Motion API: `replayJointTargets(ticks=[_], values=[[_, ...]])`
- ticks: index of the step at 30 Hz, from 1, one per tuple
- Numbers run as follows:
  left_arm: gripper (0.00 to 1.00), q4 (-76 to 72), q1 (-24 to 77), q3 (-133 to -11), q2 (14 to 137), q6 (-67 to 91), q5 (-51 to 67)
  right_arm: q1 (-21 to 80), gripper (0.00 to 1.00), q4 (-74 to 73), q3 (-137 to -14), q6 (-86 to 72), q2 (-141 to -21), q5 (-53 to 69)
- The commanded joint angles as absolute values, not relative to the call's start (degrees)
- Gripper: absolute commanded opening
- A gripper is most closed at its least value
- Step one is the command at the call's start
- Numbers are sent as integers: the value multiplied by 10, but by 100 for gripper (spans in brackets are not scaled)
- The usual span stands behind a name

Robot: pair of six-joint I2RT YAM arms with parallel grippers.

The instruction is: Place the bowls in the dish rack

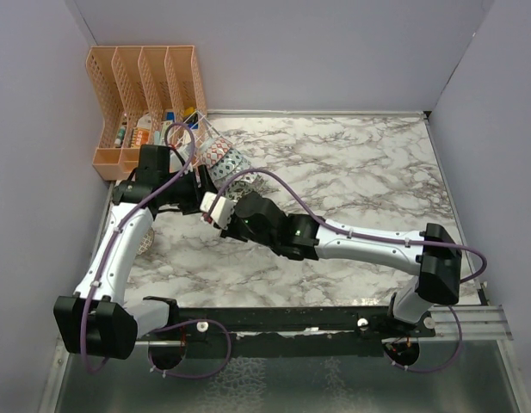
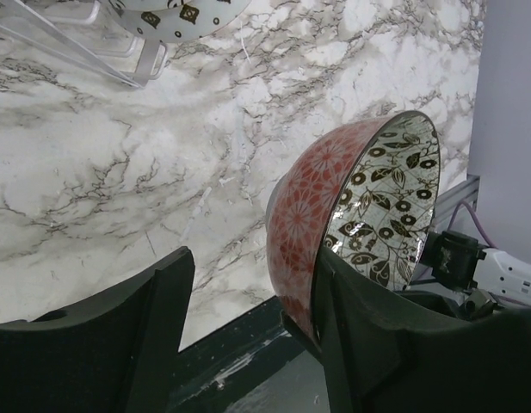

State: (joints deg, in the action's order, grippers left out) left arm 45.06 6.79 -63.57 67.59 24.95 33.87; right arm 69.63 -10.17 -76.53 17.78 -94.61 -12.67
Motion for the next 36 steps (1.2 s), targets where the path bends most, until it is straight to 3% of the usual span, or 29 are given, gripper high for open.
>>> replayJointTargets(ticks=[1, 11, 14, 19, 24, 36], values=[[63, 438, 63, -644, 652, 259, 355, 686, 1, -49, -769, 178, -913, -167], [86, 429, 63, -719, 663, 288, 374, 686, 1, -50, -762, 176, -915, -166], [99, 420, 63, -726, 664, 298, 386, 686, 1, -46, -763, 175, -915, -168], [99, 457, 62, -772, 669, 296, 318, 659, 1, -60, -791, 158, -916, -141], [99, 555, 60, -872, 699, 280, 145, 645, 1, -99, -832, 137, -920, -104], [99, 648, 46, -1017, 687, 301, -105, 529, 1, -120, -960, -48, -937, 100]])
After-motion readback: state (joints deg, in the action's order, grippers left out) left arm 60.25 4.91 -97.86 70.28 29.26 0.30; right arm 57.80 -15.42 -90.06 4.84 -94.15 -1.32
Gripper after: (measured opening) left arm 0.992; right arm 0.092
